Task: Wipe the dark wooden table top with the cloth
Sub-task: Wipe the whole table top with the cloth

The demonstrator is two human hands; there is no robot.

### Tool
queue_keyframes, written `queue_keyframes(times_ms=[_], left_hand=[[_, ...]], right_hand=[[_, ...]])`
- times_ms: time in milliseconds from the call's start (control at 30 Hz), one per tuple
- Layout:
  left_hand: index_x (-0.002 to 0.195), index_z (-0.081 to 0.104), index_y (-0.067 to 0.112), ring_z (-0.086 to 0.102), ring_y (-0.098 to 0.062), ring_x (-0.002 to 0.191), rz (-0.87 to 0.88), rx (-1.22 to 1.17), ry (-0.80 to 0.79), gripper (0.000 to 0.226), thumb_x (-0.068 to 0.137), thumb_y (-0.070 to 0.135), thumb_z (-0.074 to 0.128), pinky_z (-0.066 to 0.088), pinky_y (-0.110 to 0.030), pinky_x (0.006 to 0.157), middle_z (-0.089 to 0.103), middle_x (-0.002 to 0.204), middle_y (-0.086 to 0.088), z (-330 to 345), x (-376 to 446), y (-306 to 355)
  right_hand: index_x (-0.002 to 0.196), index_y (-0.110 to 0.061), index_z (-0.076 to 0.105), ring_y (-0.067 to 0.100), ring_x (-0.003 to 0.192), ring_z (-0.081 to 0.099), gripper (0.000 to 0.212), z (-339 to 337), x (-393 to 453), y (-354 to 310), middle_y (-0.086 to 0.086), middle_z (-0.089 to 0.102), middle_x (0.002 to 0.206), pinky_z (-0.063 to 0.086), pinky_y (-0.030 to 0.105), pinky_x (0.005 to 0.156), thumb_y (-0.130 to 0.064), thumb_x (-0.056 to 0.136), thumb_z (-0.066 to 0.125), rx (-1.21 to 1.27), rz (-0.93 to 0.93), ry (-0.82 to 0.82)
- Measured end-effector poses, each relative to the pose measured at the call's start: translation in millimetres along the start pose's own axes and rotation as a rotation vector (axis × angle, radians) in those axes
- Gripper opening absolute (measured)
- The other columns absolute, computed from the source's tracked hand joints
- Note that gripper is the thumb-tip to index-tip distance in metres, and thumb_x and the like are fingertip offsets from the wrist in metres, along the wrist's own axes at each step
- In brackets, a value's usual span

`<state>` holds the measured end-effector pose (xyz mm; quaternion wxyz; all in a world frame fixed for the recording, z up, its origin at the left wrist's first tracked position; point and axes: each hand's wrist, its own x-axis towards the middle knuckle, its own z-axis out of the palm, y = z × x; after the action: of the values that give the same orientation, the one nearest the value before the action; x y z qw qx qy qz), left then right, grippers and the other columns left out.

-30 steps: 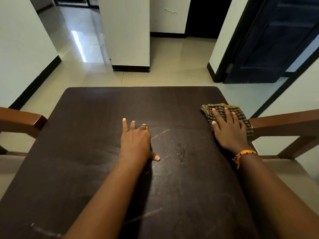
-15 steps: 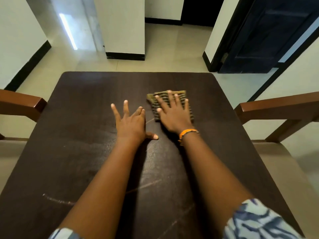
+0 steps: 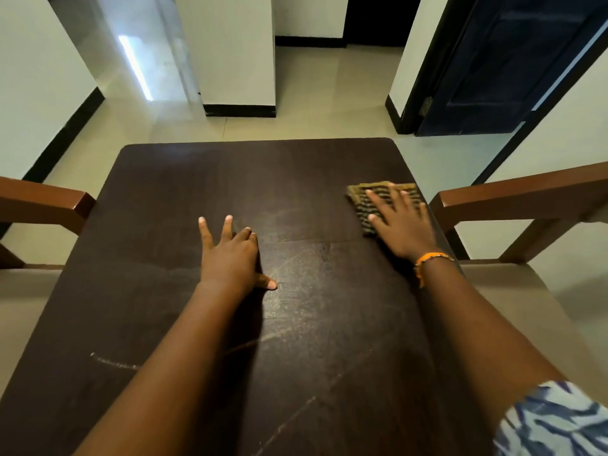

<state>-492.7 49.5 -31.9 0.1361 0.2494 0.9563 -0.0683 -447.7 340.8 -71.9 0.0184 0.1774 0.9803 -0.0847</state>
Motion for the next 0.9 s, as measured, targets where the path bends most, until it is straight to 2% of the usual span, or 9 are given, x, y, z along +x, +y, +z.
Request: queue_keyframes(times_ms=[100,233,333,467,533,700,900], left_hand=[[0.143,0.029,0.011,-0.002,-0.029,0.146,-0.013,-0.023,-0.004,0.101,0.065,0.068,0.06,-0.014,-0.064,0.106,0.025,0.154,-0.001,-0.8,0.2,2.0],[0.141,0.034,0.011,0.001,-0.03,0.146,-0.013,-0.038,-0.001,0.098,0.064,0.066,0.063,-0.012,-0.063,0.107,0.026,0.154,-0.002,-1.4,0.5,3.0],[0.14,0.034,0.011,0.002,-0.029,0.146,-0.009,-0.031,-0.001,0.097,0.065,0.065,0.063,-0.011,-0.063,0.108,0.026,0.154,-0.003,-1.6,0.2,3.1],[0.141,0.032,0.014,0.003,-0.03,0.145,-0.009,-0.031,-0.022,0.093,0.068,0.06,0.065,-0.011,-0.062,0.108,0.027,0.153,-0.002,-5.3,1.8,5.3],[0.143,0.029,0.016,0.004,-0.03,0.145,-0.01,-0.028,-0.025,0.093,0.069,0.059,0.065,-0.011,-0.061,0.109,0.027,0.154,-0.001,-7.1,2.6,7.8],[0.143,0.027,0.015,0.002,-0.029,0.145,-0.012,-0.019,-0.058,0.094,0.069,0.06,0.064,-0.011,-0.058,0.111,0.022,0.155,-0.003,-9.5,3.6,7.4],[0.14,0.033,0.012,0.005,-0.029,0.145,-0.013,-0.021,-0.053,0.096,0.065,0.062,0.064,-0.009,-0.058,0.111,0.024,0.154,-0.004,-9.7,3.9,5.5]], right_hand=[[0.146,-0.044,0.009,0.025,0.146,0.005,0.051,-2.3,-11.8,27.7,0.001,0.005,0.16,0.002,0.052,0.116,-0.047,0.097,0.027,0.012,0.141,0.031],[0.147,-0.039,0.01,0.028,0.146,0.002,0.053,2.8,-16.8,-8.0,0.002,0.0,0.16,-0.002,0.055,0.116,-0.043,0.098,0.029,0.055,0.249,0.061],[0.147,-0.038,0.013,0.029,0.146,0.002,0.054,12.3,-20.6,-61.0,0.003,-0.002,0.16,-0.002,0.056,0.115,-0.043,0.097,0.032,0.039,0.123,0.082],[0.146,-0.039,0.018,0.028,0.146,0.004,0.054,29.2,-29.7,-143.7,0.005,0.003,0.16,-0.003,0.055,0.114,-0.044,0.095,0.034,0.035,-0.195,0.057],[0.145,-0.04,0.019,0.028,0.146,0.004,0.052,32.6,-34.6,-154.9,0.004,0.005,0.159,-0.004,0.053,0.114,-0.044,0.095,0.034,0.047,-0.292,0.026],[0.144,-0.043,0.019,0.025,0.146,0.007,0.051,22.0,-35.4,-100.4,0.0,0.007,0.159,0.001,0.05,0.116,-0.043,0.095,0.034,0.062,-0.258,0.062],[0.145,-0.043,0.014,0.025,0.146,0.008,0.051,-3.3,-36.9,15.9,0.001,0.008,0.159,0.005,0.051,0.116,-0.043,0.098,0.031,0.018,0.073,0.075]])
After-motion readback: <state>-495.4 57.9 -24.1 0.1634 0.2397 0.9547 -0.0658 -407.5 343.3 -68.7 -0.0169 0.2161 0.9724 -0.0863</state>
